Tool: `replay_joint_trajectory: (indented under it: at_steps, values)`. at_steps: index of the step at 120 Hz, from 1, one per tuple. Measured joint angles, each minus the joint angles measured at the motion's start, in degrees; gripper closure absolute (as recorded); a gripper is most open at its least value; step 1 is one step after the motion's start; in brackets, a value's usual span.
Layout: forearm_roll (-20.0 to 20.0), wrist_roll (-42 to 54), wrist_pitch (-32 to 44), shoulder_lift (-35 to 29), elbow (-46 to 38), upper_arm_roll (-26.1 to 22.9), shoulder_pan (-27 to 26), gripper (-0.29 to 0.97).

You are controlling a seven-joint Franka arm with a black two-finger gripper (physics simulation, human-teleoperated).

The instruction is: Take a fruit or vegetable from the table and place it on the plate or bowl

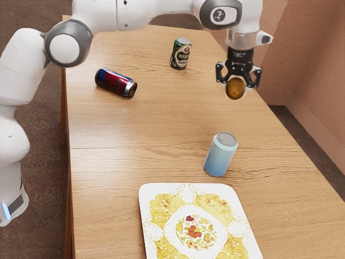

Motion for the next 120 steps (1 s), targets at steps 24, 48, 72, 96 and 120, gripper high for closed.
replay_joint_trajectory:
  at_steps: [24, 48, 72, 96, 120]
  values:
    - [1.1, 10.8, -2.9, 1.2, 3.3, -2.5, -11.3, 0.42]
    - [-0.3, 17.1, -5.5, -4.8, -5.7, -9.0, -14.5, 0.41]
    - [-5.8, 20.7, -6.9, -9.5, -14.7, -9.0, -13.0, 0.42]
    - [-7.1, 23.3, -7.3, -8.7, -15.6, -9.2, -12.8, 0.41]
    - [-7.6, 25.4, -7.3, -8.8, -15.8, -9.1, -12.7, 0.14]
